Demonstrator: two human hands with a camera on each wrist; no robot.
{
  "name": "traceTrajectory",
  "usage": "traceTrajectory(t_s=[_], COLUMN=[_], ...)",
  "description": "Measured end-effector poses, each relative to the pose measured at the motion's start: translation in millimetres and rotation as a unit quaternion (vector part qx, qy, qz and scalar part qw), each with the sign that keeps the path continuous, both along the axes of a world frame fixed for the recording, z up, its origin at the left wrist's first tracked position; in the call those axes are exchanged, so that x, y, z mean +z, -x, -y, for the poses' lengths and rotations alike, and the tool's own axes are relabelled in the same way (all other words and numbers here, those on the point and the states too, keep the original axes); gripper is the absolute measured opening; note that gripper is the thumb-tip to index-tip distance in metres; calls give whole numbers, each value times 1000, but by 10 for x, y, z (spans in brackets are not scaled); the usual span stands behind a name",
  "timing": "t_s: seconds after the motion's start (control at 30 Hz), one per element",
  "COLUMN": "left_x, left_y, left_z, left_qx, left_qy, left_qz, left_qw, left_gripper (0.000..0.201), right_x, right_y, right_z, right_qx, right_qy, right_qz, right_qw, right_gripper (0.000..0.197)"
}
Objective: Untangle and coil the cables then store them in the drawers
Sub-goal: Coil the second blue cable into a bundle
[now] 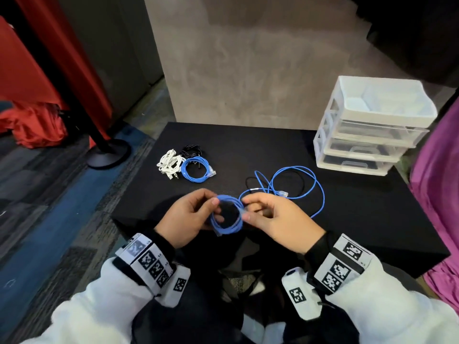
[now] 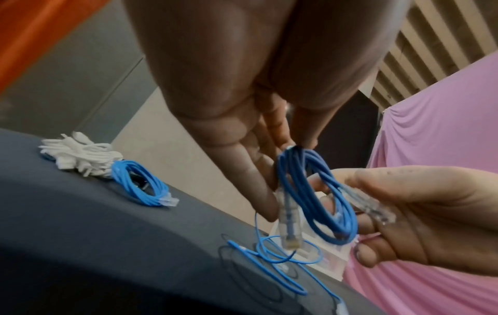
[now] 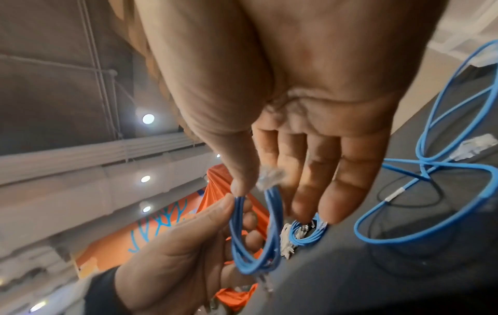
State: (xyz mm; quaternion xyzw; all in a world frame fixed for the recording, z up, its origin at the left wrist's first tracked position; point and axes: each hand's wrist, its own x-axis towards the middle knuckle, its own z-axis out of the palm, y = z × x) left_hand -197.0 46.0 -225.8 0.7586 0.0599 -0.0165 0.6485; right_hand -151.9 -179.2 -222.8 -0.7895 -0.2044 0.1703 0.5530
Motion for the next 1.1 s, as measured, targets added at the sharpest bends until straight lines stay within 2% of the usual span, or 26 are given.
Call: traceTrajectory(t_s=[0.1, 0.2, 0.3, 0.4, 0.5, 0.57, 0.63, 0.73, 0.8, 0.9, 0.93, 1.0, 1.03, 1.1], left_x=[-131, -225, -259, -314, -425, -440, -395, -363, -388, -483, -530, -657, -730, -829], left_y=[-253, -585, -921, -1169, -1261, -1213, -1108, -893, -739, -466, -397, -310, -300, -329], left_z=[-273, -591, -811, -955, -1043, -1009, -909, -614, -309, 187, 336, 560, 634, 693], left_qx=[155, 247, 264, 250, 257, 278, 318, 347, 290, 112, 43, -73, -110, -157], left_qy=[42, 69, 91, 10, -33, -71, -159, -215, -200, -232, -251, -295, -323, -381], left_qz=[-25, -45, -80, -166, -191, -177, -131, 10, 82, 143, 163, 166, 150, 108], left_qw=[987, 966, 957, 954, 947, 941, 925, 913, 932, 956, 953, 938, 928, 905], left_gripper=[14, 16, 18, 29, 29, 30, 28, 27, 20, 14, 17, 30, 41, 55], right_x=[-35, -57, -167, -331, -444, -482, -524, -606, -662, -667, -665, -663, -667, -677], right_y=[-89, -130, -159, -213, -261, -287, -309, -353, -383, -427, -450, -526, -567, -628], right_z=[6, 88, 150, 244, 393, 492, 554, 557, 540, 567, 591, 648, 687, 784], right_qx=[-97, -161, -191, -204, -225, -239, -228, -189, -209, -302, -306, -251, -208, -166], right_qy=[10, 20, 39, 66, 85, 104, 129, 169, 172, 151, 156, 221, 275, 344], right_qz=[89, 146, 153, 135, 121, 117, 105, 96, 116, 139, 140, 108, 87, 78], right_qw=[991, 976, 969, 967, 963, 958, 959, 963, 956, 931, 928, 936, 935, 921], right_gripper=[16, 8, 9, 7, 8, 9, 14, 17, 17, 27, 34, 49, 49, 26])
